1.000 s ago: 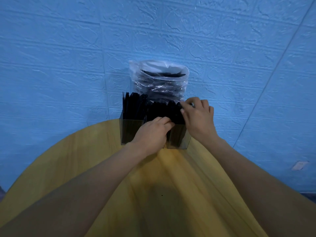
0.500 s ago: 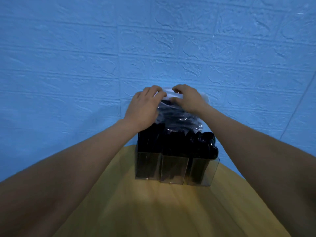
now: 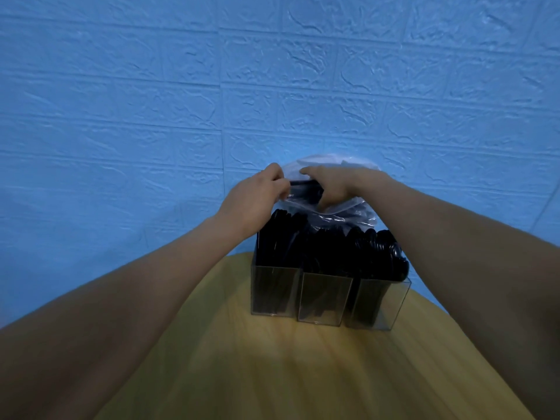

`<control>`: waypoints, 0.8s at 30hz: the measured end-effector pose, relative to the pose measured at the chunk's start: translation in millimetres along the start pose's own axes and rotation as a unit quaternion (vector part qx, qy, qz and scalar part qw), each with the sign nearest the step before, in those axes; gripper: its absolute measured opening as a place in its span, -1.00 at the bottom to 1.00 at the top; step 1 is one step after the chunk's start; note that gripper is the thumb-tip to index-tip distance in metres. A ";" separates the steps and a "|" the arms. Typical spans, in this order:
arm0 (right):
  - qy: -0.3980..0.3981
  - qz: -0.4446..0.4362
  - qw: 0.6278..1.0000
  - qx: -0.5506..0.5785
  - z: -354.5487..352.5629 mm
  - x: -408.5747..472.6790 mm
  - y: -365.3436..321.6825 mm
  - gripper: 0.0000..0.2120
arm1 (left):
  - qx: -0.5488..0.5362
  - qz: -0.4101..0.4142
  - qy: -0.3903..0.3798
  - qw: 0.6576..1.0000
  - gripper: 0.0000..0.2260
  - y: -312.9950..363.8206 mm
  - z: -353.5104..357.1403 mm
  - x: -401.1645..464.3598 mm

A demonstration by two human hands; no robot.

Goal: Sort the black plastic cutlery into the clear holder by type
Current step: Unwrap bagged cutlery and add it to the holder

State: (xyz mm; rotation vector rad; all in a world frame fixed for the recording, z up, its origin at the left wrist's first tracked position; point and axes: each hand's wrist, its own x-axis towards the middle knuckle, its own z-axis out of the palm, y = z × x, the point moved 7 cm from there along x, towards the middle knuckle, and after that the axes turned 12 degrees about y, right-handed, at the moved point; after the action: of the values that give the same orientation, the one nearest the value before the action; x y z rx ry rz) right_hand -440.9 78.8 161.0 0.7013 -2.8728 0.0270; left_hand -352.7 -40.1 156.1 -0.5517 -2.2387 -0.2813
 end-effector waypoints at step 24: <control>0.043 0.003 0.997 0.066 -19.1 0.6 13.8 -0.78 | 0.007 0.009 -0.058 0.998 -0.81 -6.7 6.6 -2.5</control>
State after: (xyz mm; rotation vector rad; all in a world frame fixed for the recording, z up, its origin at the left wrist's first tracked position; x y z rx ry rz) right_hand -444.5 92.0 180.2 0.6966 -2.8102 0.2442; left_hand -358.7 -44.3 149.8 -0.5934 -2.3452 -0.2298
